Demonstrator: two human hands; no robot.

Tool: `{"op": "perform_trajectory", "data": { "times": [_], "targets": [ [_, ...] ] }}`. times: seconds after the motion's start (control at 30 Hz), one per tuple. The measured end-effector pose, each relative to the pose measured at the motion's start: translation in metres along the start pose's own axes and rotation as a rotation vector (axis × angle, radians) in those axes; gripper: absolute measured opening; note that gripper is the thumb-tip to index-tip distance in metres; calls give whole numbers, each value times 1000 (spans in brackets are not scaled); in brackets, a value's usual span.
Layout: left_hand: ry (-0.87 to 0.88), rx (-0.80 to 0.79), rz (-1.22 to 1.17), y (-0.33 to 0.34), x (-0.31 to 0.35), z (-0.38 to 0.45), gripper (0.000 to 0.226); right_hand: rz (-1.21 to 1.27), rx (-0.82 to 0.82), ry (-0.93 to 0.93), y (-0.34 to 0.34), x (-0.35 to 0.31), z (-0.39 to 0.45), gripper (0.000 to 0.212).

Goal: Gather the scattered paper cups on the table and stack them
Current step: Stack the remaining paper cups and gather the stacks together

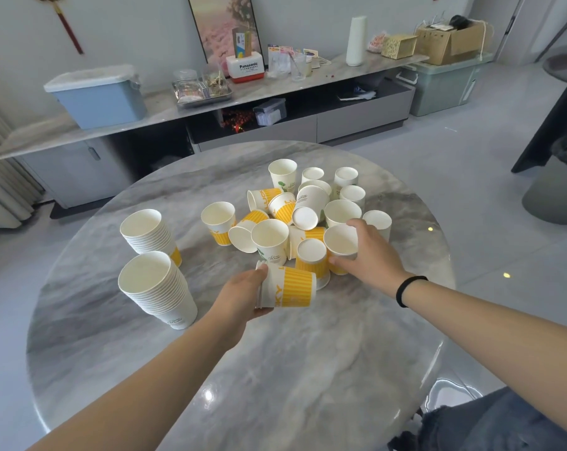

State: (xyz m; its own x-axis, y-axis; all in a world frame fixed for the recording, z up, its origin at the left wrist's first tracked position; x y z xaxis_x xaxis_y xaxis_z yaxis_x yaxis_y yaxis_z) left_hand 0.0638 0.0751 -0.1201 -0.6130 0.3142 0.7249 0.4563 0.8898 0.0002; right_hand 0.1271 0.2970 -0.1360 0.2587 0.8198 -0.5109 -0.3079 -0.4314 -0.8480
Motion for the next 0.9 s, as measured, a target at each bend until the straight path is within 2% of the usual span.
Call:
{"op": "perform_trajectory", "data": {
  "times": [0.2, 0.33, 0.5, 0.63, 0.7, 0.8, 0.9],
  "targets": [
    [13, 17, -32, -3, 0, 1, 18, 22, 70, -1, -3, 0, -6, 70],
    [25, 49, -79, -6, 3, 1, 33, 51, 65, -18, -9, -7, -20, 78],
    [48, 22, -103, -6, 4, -1, 38, 92, -66, -213, -11, -36, -38, 85],
    [51, -4, -23, -2, 3, -5, 27, 41, -135, -415, -7, -61, -40, 82],
    [37, -51, -57, -3, 2, -5, 28, 103, -211, -429, -2, -70, -37, 81],
    [-10, -192, -52, 0, -2, -4, 33, 218, -240, -442, 6, -84, -31, 79],
    [-23, -182, 25, -1, -6, -1, 22, 312, -306, -472, 13, -91, -24, 70]
  ]
}}
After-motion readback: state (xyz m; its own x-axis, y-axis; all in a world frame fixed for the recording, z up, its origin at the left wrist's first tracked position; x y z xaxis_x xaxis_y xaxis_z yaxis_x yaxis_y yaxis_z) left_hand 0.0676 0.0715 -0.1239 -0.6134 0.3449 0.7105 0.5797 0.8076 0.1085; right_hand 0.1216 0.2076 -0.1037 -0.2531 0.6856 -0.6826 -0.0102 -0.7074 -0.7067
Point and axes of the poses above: each hand's wrist, its own z-axis towards the middle knuckle, its own y-axis out of the palm, x = y × z, the point moved 3 cm from there along z, towards the middle knuckle, and after that the axes turned 12 degrees about -y, right-handed, at the moved point
